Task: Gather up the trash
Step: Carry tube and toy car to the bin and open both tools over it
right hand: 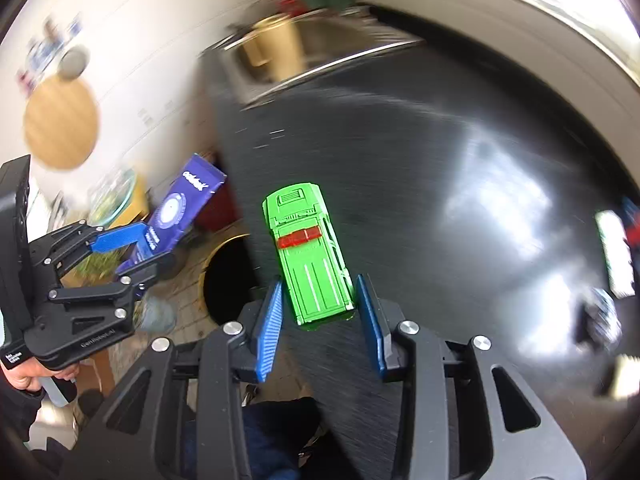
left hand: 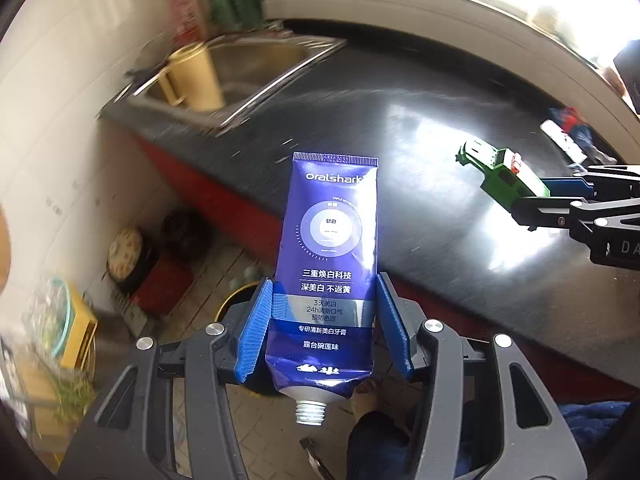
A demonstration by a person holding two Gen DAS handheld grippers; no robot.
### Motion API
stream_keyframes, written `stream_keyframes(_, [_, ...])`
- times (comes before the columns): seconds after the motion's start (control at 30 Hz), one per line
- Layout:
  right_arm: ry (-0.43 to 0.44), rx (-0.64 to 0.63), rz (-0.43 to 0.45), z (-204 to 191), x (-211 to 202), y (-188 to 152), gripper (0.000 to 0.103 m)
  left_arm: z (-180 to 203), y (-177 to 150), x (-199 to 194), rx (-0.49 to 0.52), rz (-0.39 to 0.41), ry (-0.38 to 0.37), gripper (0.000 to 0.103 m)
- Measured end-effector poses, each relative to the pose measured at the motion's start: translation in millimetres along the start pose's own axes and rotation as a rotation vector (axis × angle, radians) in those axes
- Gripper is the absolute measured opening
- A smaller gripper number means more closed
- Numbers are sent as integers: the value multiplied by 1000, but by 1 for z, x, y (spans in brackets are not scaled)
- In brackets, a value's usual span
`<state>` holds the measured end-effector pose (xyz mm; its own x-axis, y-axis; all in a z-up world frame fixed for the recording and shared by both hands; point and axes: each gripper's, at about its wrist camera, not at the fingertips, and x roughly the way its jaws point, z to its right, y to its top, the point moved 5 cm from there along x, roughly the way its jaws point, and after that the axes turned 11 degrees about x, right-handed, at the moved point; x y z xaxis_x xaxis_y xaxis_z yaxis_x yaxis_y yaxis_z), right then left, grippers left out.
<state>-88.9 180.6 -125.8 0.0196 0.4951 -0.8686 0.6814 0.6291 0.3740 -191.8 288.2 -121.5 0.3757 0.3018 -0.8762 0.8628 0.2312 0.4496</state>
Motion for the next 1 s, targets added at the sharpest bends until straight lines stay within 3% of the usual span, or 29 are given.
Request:
stream_keyframes(0.2, [77, -136, -95, -85, 53, 5, 37, -54, -51, 8, -126, -59, 46, 51])
stream_keyframes(0.4, [97, -186, -175, -134, 97, 9, 37, -83, -85, 26, -198, -105, 54, 51])
stream_keyframes(0.93, [35, -209, -248, -164, 148, 10, 37, -106, -104, 74, -251, -151, 14, 52])
stream_keyframes(1.0, [25, -206, -248, -167, 153, 12, 45, -109, -106, 80, -261, -156, 2, 55])
